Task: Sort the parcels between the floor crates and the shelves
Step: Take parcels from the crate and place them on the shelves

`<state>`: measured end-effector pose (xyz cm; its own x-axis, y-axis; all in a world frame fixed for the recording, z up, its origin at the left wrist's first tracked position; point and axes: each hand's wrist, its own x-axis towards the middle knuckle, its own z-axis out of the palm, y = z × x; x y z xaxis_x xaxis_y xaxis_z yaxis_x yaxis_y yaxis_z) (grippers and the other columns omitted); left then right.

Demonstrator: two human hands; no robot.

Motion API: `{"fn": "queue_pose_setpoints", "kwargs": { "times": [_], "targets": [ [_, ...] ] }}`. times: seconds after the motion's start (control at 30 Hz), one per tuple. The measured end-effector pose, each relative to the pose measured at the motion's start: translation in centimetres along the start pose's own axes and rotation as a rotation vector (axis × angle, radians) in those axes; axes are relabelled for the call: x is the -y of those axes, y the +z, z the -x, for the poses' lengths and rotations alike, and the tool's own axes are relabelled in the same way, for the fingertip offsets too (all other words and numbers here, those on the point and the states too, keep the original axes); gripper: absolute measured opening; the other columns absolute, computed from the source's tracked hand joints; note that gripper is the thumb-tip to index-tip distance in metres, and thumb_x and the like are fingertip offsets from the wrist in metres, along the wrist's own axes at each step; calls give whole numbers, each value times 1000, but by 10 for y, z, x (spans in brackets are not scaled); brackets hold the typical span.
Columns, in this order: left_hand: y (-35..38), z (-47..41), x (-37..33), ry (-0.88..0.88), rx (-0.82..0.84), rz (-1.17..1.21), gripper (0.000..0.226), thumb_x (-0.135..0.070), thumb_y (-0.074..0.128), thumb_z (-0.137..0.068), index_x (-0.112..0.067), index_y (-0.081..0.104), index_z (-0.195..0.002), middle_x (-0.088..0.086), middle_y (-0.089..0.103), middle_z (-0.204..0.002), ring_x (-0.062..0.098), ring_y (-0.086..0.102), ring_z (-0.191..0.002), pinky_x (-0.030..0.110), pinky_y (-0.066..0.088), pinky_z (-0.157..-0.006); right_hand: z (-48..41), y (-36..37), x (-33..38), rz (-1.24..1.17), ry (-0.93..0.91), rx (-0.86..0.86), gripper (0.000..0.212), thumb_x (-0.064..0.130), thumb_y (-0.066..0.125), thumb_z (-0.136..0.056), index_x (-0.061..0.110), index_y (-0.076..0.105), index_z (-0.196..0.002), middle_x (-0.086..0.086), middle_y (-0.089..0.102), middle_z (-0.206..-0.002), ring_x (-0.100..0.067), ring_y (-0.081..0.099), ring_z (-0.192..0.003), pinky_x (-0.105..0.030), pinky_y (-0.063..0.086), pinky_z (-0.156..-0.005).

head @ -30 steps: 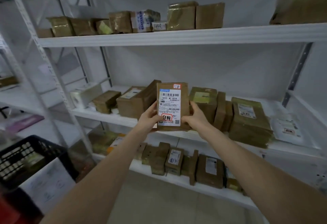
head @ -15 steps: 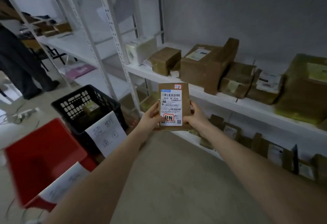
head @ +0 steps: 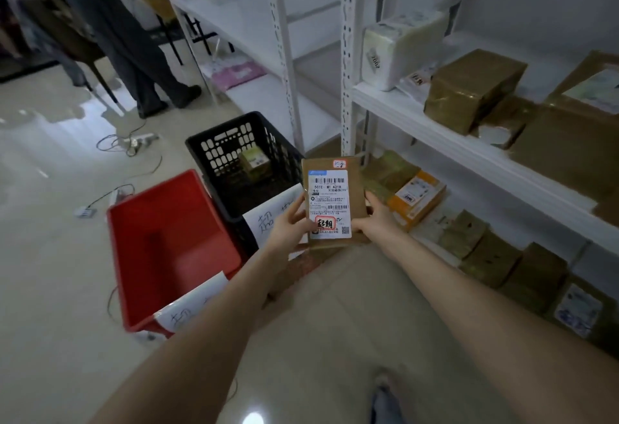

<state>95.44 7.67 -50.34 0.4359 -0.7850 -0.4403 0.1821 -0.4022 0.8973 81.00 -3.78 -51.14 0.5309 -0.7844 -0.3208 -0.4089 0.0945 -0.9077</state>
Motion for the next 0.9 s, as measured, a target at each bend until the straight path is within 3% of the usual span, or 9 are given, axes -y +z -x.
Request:
{"fn": "queue_pose_setpoints", "kwargs": {
  "times": [0.07,0.23,0.4,0.53,0.7,0.8,0.9],
  "targets": [
    [-19,-22,-4,-5,-43,23,73,-2,59,-87,-41,35,-142,-12,67,-111,13,63,-105,37,54,-82,-34,17,10,15,-5,38,81,-1,67,-77,25,33,-146,1,58,-129,-16,57,-107,-32,52,-84],
    [-65,-97,-22,4,-179,83,71,-2,59,-86,-42,37,-141,-19,72,-93,6,69,-92,29,57,-70,-132,57,37,33,-37,130,80,1,68,-79,30,32,-145,2,58,-124,-12,54,-99,-27,50,-76],
    [-101,-175,-35,-34,-265,175,74,2,60,-85,-39,37,-142,-13,73,-96,10,71,-89,27,57,-64,-234,90,56,51,-18,249,86,-2,67,-79,28,26,-148,-1,55,-132,-9,53,-97,-17,45,-63],
    [-129,-222,-33,-82,-328,216,77,0,62,-85,-39,33,-144,-9,71,-104,12,71,-92,30,58,-67,-295,121,60,98,24,304,86,-3,68,-78,25,26,-148,-5,51,-136,-13,51,-106,-29,51,-80],
    [-171,-276,-30,-123,-416,206,76,0,60,-87,-36,32,-146,-5,67,-116,13,68,-99,35,59,-77,-358,171,60,157,65,358,86,2,69,-79,30,25,-148,-4,53,-133,-15,52,-106,-32,51,-83],
    [-199,-312,-19,-145,-472,198,74,0,58,-88,-32,28,-148,0,65,-121,18,66,-103,42,57,-85,-396,205,54,256,48,379,85,7,70,-78,34,27,-147,-3,53,-131,-12,52,-97,-25,48,-76],
    [-224,-354,-4,-173,-556,178,70,-2,57,-90,-29,31,-148,2,65,-119,21,66,-102,48,55,-87,-438,241,47,363,83,378,87,10,71,-78,40,26,-147,-9,49,-128,-21,55,-100,-34,51,-88]
  ]
}}
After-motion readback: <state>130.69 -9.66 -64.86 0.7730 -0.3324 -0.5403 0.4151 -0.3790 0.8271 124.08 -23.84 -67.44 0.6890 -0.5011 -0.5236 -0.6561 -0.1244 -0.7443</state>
